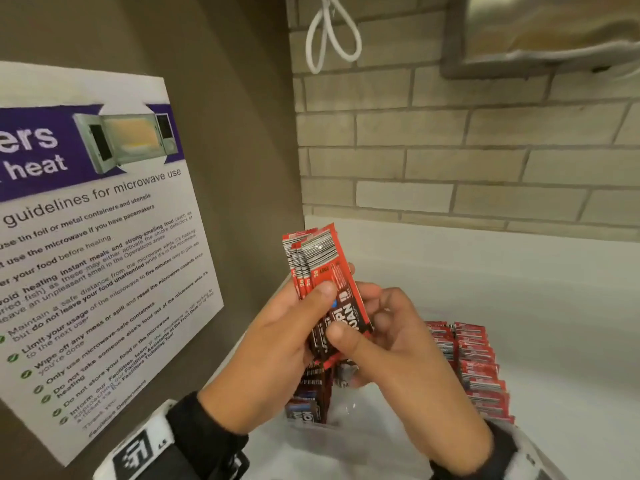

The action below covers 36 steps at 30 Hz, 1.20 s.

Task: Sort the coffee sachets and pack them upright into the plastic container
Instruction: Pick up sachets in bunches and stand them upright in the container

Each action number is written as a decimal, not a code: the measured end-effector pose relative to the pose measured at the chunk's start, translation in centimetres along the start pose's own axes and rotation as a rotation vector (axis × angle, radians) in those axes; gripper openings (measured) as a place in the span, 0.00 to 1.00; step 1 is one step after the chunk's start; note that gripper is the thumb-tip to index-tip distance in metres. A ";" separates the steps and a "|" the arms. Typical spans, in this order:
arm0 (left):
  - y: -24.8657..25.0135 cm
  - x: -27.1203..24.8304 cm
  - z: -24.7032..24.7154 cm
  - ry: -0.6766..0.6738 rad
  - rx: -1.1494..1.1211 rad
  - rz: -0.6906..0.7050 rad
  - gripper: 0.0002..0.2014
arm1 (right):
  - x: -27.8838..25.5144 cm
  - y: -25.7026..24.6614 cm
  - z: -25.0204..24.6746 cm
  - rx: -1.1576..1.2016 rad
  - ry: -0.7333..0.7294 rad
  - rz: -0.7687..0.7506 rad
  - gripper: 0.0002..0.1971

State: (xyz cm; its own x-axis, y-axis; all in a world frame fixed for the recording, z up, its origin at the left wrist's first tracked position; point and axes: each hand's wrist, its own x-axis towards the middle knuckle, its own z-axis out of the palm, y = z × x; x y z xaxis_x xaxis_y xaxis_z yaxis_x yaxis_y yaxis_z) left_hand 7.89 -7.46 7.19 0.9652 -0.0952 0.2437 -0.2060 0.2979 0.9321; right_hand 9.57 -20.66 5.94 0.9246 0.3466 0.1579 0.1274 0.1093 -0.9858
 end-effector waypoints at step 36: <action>-0.6 0.9 -0.5 0.227 -0.149 0.164 0.15 | 2.0 0.3 -3.0 0.304 0.041 -0.052 0.05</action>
State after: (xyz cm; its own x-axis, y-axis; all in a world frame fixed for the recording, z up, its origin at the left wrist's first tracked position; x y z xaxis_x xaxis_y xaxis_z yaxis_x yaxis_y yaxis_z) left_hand 8.98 -7.25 6.69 0.9358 0.1750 0.3062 -0.3524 0.4289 0.8318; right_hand 12.58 -22.73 5.80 0.9342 0.2960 0.1993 0.0676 0.4016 -0.9133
